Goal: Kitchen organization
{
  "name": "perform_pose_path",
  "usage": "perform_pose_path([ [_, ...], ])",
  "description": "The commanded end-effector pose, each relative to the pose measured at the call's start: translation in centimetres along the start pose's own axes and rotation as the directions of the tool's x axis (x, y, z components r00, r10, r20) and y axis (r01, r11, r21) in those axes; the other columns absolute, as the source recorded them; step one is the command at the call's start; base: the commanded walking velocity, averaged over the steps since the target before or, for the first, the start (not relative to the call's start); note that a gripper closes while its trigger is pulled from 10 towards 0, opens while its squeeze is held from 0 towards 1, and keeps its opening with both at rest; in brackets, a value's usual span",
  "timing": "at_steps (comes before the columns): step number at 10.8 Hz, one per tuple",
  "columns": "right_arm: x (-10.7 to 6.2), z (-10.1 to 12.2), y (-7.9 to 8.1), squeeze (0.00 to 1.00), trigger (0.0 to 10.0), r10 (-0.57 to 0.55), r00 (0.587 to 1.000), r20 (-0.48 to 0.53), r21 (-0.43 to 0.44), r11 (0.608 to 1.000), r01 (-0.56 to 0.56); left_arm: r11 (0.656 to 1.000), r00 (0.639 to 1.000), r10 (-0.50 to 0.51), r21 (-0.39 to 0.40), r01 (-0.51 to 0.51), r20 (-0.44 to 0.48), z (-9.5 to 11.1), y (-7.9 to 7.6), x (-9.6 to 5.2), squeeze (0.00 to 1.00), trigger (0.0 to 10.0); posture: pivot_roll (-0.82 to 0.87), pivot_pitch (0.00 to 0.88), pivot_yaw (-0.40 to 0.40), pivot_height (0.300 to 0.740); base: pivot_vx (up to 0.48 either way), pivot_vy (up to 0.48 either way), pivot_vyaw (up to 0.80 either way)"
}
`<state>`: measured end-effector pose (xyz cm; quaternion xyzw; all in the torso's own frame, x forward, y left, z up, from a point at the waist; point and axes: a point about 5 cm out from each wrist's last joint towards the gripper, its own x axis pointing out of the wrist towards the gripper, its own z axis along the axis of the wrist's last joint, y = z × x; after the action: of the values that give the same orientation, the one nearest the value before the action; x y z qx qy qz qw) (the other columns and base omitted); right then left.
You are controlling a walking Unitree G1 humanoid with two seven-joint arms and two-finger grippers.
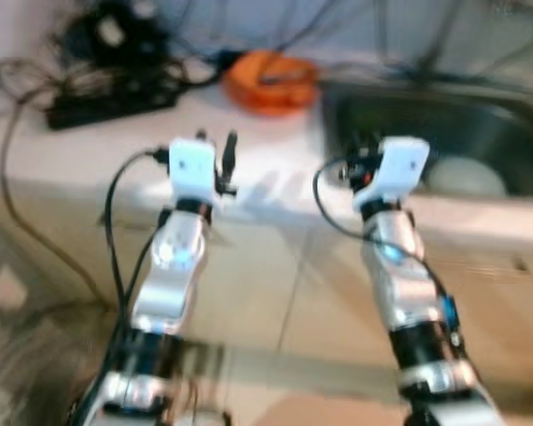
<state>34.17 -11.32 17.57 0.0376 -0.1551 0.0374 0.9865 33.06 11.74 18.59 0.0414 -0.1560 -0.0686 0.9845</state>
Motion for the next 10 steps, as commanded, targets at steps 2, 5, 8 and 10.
perform_pose_path([
  [2,0.13,-0.05,0.14,0.0,10.0,0.001,1.0,-0.009,0.013,1.0,-0.001,1.0,1.0,-0.005,0.009,0.005,0.002,0.2,0.05,0.24,0.0,10.0,0.06,0.077,-0.041,0.74,0.347,0.0,0.0],
  [5,0.21,-0.13,0.17,0.0,10.0,-0.006,1.0,-0.019,0.043,0.999,0.007,1.0,1.0,-0.02,0.004,0.02,0.0,0.19,-0.12,0.22,0.0,10.0,0.06,0.075,-0.041,0.74,0.347,0.0,0.0],
  [8,0.18,0.08,0.31,0.0,10.0,-0.003,1.0,0.004,0.045,0.999,0.003,1.0,1.0,-0.03,0.002,0.03,0.0,0.19,-0.23,0.22,0.0,10.0,0.06,0.077,-0.04,0.74,0.347,0.0,-0.28],
  [10,0.22,0.09,0.34,0.0,10.0,0.0,1.0,0.006,0.043,0.999,0.0,0.999,0.999,-0.034,0.001,0.034,0.001,0.21,-0.28,0.25,0.0,10.0,0.06,0.074,-0.038,0.74,0.347,0.0,0.0],
])
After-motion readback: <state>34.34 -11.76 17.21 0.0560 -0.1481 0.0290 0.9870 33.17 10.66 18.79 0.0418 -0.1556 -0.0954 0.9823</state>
